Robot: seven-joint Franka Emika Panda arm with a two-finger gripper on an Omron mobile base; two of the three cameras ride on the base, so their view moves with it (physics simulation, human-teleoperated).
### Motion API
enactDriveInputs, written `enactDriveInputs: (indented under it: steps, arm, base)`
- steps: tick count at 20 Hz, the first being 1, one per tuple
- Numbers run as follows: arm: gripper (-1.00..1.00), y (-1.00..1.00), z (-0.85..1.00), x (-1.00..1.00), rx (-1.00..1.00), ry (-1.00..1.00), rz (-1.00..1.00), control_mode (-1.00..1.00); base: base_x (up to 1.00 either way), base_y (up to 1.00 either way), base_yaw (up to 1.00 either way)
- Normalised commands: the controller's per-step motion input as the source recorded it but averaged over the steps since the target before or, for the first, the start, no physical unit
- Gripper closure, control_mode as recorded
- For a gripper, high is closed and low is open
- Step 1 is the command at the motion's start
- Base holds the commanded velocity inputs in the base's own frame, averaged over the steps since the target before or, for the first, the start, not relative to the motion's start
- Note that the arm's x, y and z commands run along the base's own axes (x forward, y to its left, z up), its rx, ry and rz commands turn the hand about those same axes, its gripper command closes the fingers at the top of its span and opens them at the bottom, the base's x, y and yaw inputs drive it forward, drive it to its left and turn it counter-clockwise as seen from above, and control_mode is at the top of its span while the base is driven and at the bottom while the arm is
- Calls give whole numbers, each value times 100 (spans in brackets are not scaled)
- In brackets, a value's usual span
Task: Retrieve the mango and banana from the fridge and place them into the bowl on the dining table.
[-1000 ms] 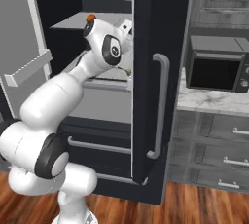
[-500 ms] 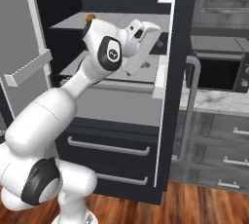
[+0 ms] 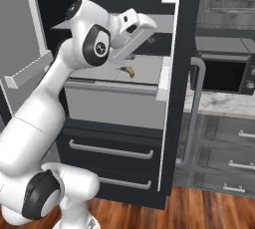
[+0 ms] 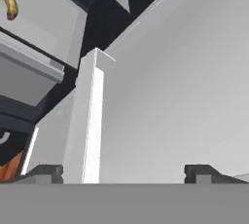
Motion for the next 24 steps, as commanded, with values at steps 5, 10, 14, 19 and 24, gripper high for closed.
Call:
enactDriveInputs:
  steps: [5,10,14,19,24]
  arm:
    - [-100,77,-67,-24,37,-2,0,-100]
    - [-100,68,-36,-6,25,-9,0,-100]
    - [-100,41,-4,-4,17,-9,2,-100]
    - [-100,16,-1,-9,1,-8,2,-100]
    - [-100,0,-15,-2,4,-6,6,-100]
  base:
    - [0,0,0]
    - [0,0,0]
    - [0,0,0]
    - [0,0,0]
    - [0,0,0]
